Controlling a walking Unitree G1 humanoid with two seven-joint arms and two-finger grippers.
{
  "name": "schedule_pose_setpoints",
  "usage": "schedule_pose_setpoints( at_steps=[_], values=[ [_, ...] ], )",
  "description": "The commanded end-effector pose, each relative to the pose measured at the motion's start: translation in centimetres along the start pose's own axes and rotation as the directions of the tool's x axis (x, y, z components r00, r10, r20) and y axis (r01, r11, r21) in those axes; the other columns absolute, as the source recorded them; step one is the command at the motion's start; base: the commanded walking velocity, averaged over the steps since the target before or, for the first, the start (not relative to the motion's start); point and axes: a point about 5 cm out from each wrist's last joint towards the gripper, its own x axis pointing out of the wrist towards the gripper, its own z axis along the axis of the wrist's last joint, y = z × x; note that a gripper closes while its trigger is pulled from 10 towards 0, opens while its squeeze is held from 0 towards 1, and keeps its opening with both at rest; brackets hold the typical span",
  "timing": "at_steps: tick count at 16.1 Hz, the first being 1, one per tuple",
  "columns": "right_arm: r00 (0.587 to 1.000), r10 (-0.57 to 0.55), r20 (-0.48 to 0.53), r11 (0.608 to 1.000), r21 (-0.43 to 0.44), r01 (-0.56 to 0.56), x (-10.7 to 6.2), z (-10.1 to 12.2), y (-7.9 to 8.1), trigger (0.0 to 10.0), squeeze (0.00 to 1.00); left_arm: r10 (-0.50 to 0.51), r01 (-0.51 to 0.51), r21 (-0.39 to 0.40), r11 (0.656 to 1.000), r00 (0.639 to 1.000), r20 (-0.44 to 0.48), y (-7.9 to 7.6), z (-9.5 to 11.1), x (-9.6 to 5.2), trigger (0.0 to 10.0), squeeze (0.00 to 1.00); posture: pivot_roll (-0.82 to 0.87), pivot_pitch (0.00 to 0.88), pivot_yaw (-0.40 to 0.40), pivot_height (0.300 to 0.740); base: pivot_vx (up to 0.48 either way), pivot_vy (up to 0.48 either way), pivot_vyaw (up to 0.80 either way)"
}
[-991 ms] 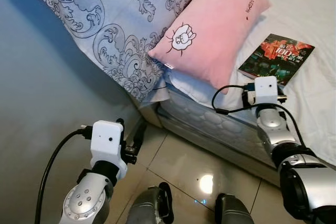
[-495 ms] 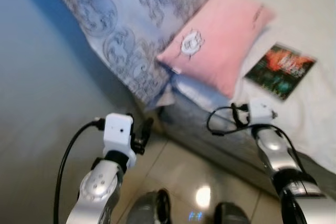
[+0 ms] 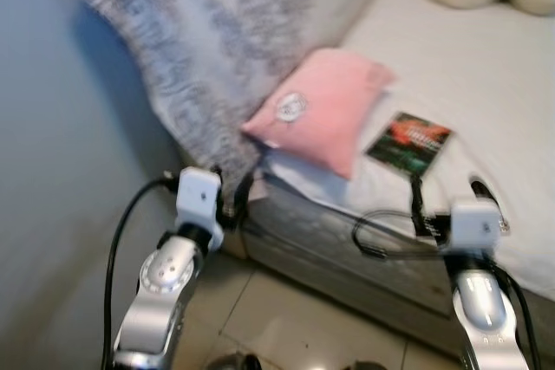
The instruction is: Clean up the room
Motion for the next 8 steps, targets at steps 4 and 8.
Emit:
schedule_pose_setpoints(
  at_steps=[4,8],
  values=[
    [0.995,-0.071,-0.075,0.995,0.067,0.076,2.5,-0.5,-0.2,10.0,0.00,0.007,-0.007,-0.005,1.000,0.999,0.038,0.9,0.5,2.2,10.0,0.00,-0.24,0.000,0.155,0.740,0.000,0.000,-0.50],
    [0.998,0.003,-0.068,0.989,0.146,0.007,2.4,-0.3,0.9,10.0,0.05,0.151,-0.136,-0.178,0.975,0.986,0.072,1.1,0.0,0.5,10.0,0.00,-0.24,0.000,0.169,0.740,0.000,0.000,-0.65]
  ],
)
